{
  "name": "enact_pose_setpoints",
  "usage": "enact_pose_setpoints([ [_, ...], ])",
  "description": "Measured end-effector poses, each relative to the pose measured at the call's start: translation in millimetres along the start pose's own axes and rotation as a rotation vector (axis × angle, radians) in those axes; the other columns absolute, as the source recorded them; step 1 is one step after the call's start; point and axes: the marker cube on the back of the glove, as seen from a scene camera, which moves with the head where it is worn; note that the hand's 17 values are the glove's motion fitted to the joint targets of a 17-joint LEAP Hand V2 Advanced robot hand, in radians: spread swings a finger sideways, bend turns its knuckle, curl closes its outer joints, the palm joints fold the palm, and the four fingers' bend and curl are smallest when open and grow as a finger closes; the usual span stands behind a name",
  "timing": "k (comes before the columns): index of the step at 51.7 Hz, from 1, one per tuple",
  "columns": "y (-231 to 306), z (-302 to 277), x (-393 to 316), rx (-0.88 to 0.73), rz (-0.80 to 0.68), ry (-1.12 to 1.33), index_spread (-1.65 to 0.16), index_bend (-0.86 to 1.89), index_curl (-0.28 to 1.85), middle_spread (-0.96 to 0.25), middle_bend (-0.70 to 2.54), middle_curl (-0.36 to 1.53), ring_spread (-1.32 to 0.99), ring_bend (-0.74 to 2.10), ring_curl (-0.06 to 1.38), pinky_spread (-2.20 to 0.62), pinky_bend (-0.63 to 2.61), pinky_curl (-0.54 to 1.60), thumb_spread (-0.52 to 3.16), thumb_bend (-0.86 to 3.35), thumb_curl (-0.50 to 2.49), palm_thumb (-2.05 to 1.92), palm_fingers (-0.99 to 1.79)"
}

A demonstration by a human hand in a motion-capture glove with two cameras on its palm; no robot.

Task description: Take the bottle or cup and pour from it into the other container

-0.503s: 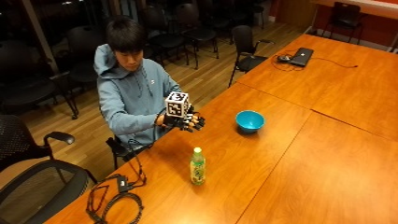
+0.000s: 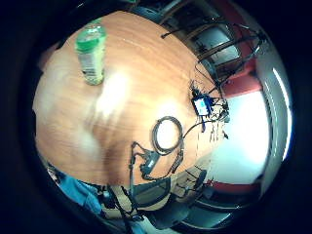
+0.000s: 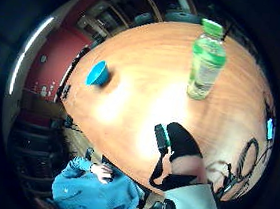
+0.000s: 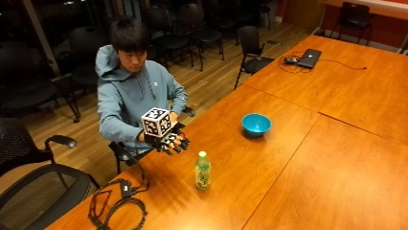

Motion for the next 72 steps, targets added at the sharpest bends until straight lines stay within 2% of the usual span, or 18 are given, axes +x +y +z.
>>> enact_pose_setpoints([
  [14, 14, 7, 67, 0.074, 0.119, -0.052, -0.32, 0.14, 0.22, -0.03, 0.2, 0.26, 0.07, 0.34, 0.22, 0.25, 0.52, 0.22, 0.93, 0.0, 0.3, 0.68, 0.23],
  [19, 10, 10, 78, 0.129, 0.141, -0.148, -0.32, 0.12, 0.21, -0.03, 0.2, 0.28, 0.07, 0.36, 0.23, 0.26, 0.55, 0.23, 0.94, -0.02, 0.32, 0.68, 0.21],
  [26, 1, 29, 77, 0.265, 0.157, -0.363, -0.3, 0.12, 0.21, -0.02, 0.19, 0.29, 0.07, 0.38, 0.25, 0.26, 0.58, 0.24, 0.93, -0.03, 0.33, 0.68, 0.18],
  [43, -41, 65, 58, 0.364, 0.193, -0.678, -0.28, 0.12, 0.2, 0.01, 0.19, 0.29, 0.07, 0.44, 0.28, 0.25, 0.65, 0.27, 0.9, -0.03, 0.34, 0.68, 0.12],
  [72, -108, 111, 1, 0.369, 0.143, -1.118, -0.29, 0.13, 0.2, 0.04, 0.2, 0.32, 0.08, 0.47, 0.29, 0.25, 0.72, 0.29, 0.85, -0.03, 0.34, 0.67, 0.09],
])
